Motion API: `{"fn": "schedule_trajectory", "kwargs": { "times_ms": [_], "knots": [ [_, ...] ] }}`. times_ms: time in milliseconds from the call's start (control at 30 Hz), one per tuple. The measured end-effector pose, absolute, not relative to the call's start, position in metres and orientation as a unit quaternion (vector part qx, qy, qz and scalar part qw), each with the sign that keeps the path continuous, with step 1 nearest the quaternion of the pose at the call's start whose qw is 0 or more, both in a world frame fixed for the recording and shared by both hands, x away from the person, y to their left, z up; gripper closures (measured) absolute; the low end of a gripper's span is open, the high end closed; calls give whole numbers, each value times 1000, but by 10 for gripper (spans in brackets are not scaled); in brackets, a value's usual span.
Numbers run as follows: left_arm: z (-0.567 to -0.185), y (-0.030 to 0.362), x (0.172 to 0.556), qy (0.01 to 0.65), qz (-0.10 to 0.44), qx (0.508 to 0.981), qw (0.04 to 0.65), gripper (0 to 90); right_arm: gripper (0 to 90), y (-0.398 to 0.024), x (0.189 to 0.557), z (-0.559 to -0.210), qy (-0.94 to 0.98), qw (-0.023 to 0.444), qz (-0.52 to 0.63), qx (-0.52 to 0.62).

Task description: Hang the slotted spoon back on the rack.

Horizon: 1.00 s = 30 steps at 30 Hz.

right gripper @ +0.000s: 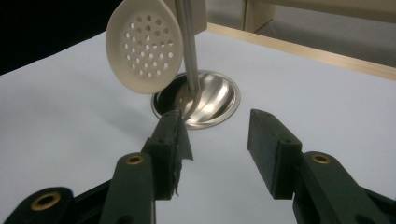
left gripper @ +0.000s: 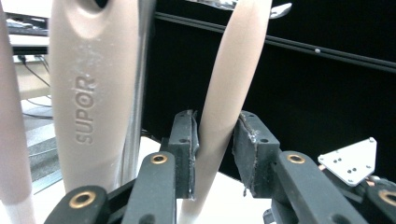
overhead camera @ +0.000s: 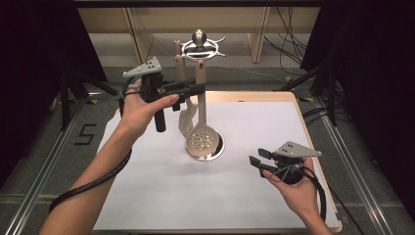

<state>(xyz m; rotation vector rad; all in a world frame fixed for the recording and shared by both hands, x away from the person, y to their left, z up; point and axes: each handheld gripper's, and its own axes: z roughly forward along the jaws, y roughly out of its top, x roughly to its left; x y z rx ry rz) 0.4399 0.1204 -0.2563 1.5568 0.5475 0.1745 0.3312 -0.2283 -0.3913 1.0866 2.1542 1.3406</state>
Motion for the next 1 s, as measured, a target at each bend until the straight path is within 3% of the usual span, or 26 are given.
{"fn": "schedule_trajectory", "kwargs": {
  "times_ms": [300,600,1000],
  "knots": [
    [-257,120,437,247,107,692,670,619,558,-228,329,-392,763,184,476,397],
    [-258,122,419,238,196,695,650,537,555,-227,329,-393,766,180,474,395],
    [-274,141,397,229,230,688,649,467,543,-228,329,-393,765,183,473,396]
  ]
}}
